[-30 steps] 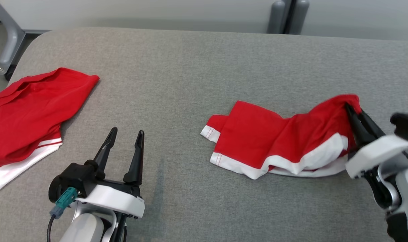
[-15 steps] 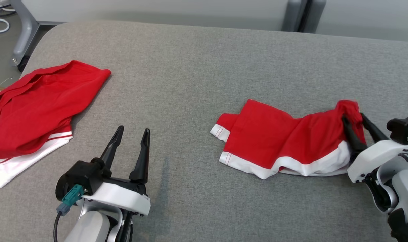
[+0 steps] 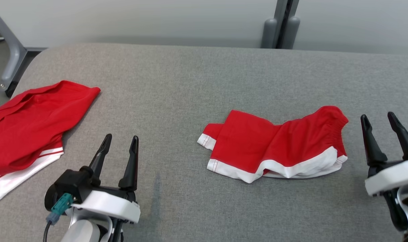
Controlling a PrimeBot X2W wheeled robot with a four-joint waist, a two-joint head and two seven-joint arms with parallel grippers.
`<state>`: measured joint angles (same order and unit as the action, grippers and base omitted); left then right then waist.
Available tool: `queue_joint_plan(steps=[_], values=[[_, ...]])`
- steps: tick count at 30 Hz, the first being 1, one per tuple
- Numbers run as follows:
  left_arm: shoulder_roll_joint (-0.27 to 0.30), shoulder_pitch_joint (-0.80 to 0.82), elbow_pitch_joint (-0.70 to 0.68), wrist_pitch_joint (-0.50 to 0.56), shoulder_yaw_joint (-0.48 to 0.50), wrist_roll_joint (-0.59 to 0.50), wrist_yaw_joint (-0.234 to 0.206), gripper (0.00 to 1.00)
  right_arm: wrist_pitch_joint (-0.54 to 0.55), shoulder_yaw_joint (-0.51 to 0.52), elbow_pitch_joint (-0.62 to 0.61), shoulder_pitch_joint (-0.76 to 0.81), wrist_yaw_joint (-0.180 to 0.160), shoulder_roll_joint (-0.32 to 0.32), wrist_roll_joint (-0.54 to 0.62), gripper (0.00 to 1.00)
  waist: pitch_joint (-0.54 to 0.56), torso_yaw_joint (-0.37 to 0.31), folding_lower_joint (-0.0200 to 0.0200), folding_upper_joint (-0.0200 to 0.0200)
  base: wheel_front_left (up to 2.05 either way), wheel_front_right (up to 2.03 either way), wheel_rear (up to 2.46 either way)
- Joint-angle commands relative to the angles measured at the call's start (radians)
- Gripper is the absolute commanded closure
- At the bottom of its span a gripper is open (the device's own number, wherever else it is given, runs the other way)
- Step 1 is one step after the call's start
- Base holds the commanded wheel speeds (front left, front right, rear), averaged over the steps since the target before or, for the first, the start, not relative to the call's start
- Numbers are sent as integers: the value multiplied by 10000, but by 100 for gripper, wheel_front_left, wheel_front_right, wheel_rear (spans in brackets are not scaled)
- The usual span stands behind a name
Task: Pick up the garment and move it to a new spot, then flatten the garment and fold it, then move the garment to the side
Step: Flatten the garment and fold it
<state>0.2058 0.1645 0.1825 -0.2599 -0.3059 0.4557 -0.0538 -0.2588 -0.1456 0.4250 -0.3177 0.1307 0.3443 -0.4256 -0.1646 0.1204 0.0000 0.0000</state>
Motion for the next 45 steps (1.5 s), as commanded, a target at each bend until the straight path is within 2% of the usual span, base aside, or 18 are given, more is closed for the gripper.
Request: queue_joint_plan(steps=[1,4,5,12,17,29,35,39,45], values=[[77,-190,-30,-29,47,-110,-21,0,-51,252,-453,427,3,-161,245,0,176,-100,0,0,0,0,0],[159,-296,-116,-18,52,-78,-70,0,183,761,-1501,1302,3,-492,762,0,316,-177,0,0,0,0,0],[159,-296,-116,-18,52,-78,-70,0,183,761,-1501,1302,3,-492,762,0,316,-177,0,0,0,0,0],[377,-646,-396,190,10,-37,-133,0,963,1327,-3763,3102,3,-1461,1603,0,461,-327,0,0,0,0,0],[465,-724,-524,292,12,40,-180,0,1256,1529,-4372,3414,3,-1773,1675,0,449,-425,0,0,0,0,0],[533,-518,-635,426,-134,31,-187,0,1292,1549,-4558,3288,3,-1992,1560,0,353,-432,0,0,0,0,0],[477,-80,-790,743,-551,-117,104,0,1199,1589,-4471,3229,3,-2131,1464,0,214,-427,0,0,0,0,0],[371,439,-763,1297,-920,-50,345,0,1156,1572,-4388,3212,3,-2243,1431,0,49,-515,0,0,0,0,0],[56,1026,-4,2916,-1683,310,801,0,1049,1493,-4231,3079,3,-2275,1351,0,-261,-867,0,0,0,0,0]])
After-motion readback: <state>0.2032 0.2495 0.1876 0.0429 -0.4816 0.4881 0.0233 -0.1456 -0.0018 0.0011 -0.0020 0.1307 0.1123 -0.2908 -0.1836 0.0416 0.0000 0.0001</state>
